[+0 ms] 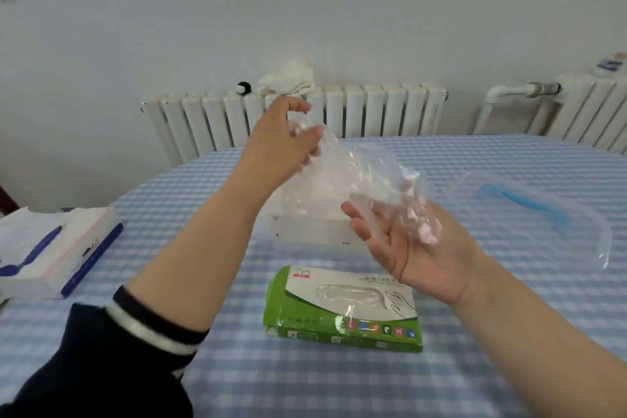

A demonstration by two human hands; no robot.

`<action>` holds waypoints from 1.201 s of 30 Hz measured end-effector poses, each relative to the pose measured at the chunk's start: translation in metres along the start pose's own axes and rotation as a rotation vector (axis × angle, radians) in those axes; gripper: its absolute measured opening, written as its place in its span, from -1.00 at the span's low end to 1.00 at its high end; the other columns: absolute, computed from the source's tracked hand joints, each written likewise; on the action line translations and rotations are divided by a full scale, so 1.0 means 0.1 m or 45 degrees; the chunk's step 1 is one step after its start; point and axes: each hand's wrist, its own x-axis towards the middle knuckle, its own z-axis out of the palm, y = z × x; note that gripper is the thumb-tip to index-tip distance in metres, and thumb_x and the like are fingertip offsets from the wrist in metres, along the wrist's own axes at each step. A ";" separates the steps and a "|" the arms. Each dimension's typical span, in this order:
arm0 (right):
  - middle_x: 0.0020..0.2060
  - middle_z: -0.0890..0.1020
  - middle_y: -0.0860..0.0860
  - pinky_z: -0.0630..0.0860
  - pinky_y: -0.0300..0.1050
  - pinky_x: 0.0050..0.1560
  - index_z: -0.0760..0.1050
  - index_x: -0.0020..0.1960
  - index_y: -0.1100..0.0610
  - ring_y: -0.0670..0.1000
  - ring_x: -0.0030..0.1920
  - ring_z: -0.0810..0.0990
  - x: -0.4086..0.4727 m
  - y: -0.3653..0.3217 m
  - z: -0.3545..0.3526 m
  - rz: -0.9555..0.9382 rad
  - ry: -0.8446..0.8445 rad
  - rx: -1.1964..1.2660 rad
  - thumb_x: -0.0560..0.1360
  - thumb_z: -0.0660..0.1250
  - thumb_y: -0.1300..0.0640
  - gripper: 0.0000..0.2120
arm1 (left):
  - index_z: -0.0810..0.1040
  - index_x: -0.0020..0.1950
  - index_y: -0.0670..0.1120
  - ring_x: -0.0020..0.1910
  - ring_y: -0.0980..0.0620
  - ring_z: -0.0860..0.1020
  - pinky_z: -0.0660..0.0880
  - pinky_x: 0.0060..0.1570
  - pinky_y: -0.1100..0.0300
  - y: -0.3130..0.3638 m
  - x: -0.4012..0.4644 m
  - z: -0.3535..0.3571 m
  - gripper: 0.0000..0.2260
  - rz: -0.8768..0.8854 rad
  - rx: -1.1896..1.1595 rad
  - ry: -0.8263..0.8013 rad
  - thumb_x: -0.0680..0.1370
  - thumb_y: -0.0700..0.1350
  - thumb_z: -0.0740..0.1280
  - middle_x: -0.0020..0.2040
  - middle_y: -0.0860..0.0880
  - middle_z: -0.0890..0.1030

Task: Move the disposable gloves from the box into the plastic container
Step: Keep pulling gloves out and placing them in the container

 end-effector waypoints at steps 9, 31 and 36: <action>-0.15 0.71 0.15 0.61 -0.14 -0.46 0.69 -0.09 0.29 0.05 -0.34 0.69 0.01 -0.11 -0.01 -0.136 0.042 -0.009 0.57 0.02 -0.27 -0.30 | 0.34 0.25 -0.14 -0.29 -0.04 0.46 0.31 -0.38 0.14 -0.39 0.60 0.06 -0.77 -0.112 1.141 0.005 0.59 -0.18 0.19 -0.23 -0.05 0.48; -0.15 0.71 0.11 0.58 -0.22 -0.44 0.66 -0.02 0.20 -0.03 -0.39 0.64 -0.02 -0.12 -0.07 -0.168 0.039 -0.229 0.59 0.15 -0.04 -0.60 | 0.45 0.40 0.08 0.48 -0.11 0.11 0.15 0.42 -0.04 -0.49 0.52 -0.20 -0.51 -0.067 1.613 -0.755 0.49 0.07 0.43 0.55 -0.01 0.10; -0.08 0.71 0.14 0.62 -0.20 -0.27 0.58 0.04 0.21 0.01 -0.21 0.69 -0.03 -0.15 0.04 -0.484 0.024 -0.762 0.54 0.21 0.09 -0.75 | 0.46 0.36 -0.02 0.33 -0.08 0.38 0.33 0.29 0.02 -0.53 0.53 -0.11 -0.62 0.042 1.489 -0.627 0.59 0.10 0.28 0.39 -0.04 0.40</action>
